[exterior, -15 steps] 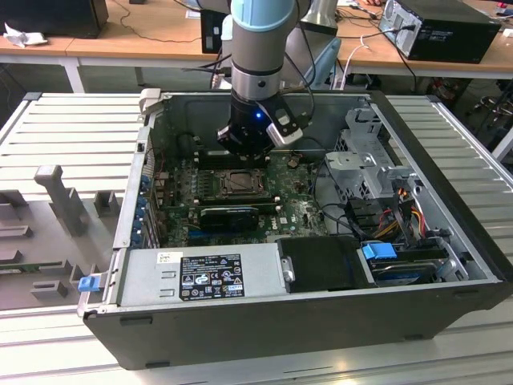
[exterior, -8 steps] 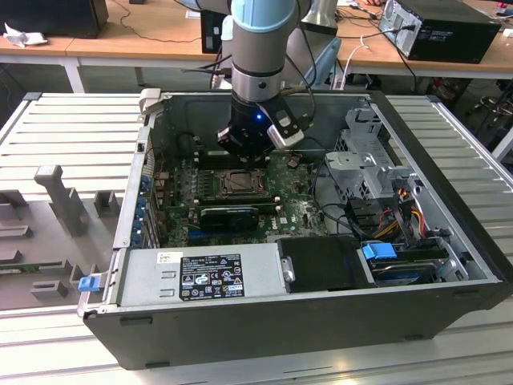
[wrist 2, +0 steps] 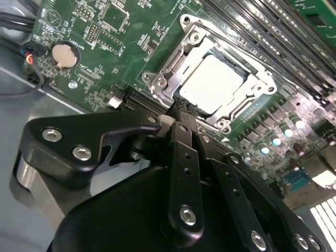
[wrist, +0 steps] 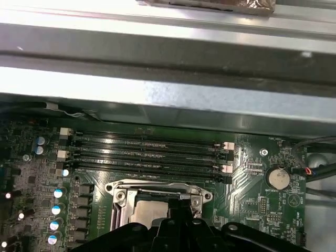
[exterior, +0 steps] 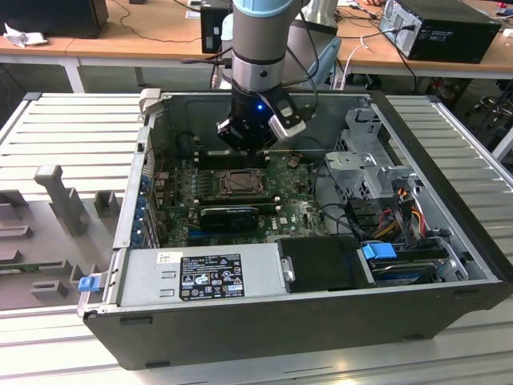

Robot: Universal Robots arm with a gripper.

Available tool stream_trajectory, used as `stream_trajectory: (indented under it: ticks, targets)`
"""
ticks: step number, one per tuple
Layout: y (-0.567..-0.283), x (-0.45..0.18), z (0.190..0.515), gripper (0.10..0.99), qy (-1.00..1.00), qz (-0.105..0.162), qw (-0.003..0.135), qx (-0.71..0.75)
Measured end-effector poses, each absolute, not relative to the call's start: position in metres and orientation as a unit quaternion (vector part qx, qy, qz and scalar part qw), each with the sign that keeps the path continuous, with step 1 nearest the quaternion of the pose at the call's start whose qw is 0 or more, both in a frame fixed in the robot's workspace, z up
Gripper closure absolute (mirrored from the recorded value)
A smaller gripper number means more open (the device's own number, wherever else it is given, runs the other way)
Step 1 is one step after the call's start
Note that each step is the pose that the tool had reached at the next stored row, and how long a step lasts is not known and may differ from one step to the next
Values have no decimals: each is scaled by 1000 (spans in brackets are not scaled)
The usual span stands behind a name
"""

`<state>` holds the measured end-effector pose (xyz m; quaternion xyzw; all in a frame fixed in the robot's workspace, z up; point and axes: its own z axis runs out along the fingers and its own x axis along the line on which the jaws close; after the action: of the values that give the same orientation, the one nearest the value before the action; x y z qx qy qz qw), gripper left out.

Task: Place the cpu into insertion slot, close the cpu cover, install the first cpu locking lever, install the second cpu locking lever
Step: 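Install the second cpu locking lever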

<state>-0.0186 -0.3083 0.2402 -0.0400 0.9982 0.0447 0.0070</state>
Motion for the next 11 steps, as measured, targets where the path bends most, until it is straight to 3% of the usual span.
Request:
stream_trajectory:
  ticks: [11]
  targets:
    - [-316, -19, 240, 980, 998, 45, 7, -40]
